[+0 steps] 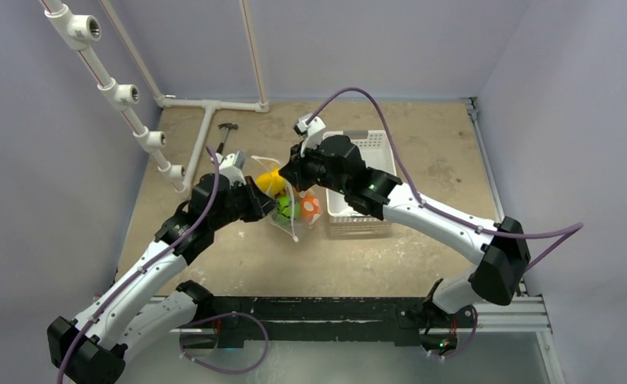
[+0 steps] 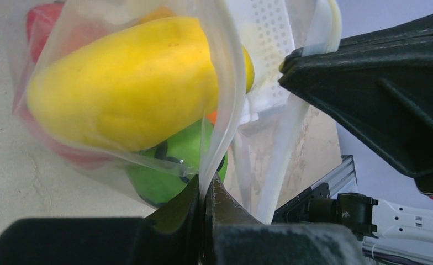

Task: Place the food in the zip-top bag and seal the zipper
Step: Adjust the zipper food storage bag at the center of the board.

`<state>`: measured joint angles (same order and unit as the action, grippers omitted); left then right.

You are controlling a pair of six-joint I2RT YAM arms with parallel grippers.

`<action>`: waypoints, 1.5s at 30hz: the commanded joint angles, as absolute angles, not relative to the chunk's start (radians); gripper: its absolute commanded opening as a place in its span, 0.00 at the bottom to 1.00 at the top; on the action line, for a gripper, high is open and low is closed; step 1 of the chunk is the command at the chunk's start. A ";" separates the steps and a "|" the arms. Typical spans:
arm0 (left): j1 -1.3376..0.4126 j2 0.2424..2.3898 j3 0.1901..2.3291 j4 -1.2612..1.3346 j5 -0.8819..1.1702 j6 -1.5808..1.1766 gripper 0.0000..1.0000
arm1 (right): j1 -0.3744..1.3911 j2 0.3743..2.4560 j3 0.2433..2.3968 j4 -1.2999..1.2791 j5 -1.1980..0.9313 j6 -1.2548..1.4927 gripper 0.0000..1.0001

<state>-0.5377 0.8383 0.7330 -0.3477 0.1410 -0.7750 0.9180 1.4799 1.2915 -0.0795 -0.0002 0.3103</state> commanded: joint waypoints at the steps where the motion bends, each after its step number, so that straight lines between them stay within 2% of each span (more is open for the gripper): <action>1: -0.540 0.835 0.671 -0.199 0.179 -0.858 0.00 | 0.920 1.518 1.258 0.040 -0.108 0.281 0.00; 10: -0.539 0.772 0.599 -0.152 0.134 -0.938 0.00 | 0.920 1.562 1.260 0.033 -0.083 0.265 0.00; 11: -0.540 0.762 0.593 -0.152 0.124 -0.946 0.00 | 0.920 1.557 1.261 0.033 -0.072 0.264 0.03; 15: -0.539 0.730 0.567 -0.157 0.102 -0.974 0.00 | 0.920 1.517 1.260 0.038 -0.034 0.258 0.30; 17: -0.540 0.721 0.556 -0.156 0.097 -0.983 0.00 | 0.920 1.487 1.254 0.038 -0.027 0.256 0.35; 20: -0.539 0.716 0.547 -0.159 0.090 -0.987 0.00 | 0.920 1.438 1.233 0.041 -0.008 0.253 0.48; 23: -0.539 0.716 0.544 -0.160 0.082 -0.988 0.00 | 0.920 1.375 1.206 0.036 -0.003 0.254 0.55; 31: -0.539 0.722 0.536 -0.150 0.083 -0.994 0.00 | 0.936 1.185 1.052 0.051 -0.027 0.275 0.61; 37: -0.539 0.714 0.532 -0.147 0.078 -0.998 0.00 | 1.037 1.003 0.882 0.145 -0.033 0.267 0.65; 45: -0.540 0.707 0.529 -0.146 0.083 -0.996 0.00 | 1.119 0.891 0.705 0.235 -0.014 0.312 0.66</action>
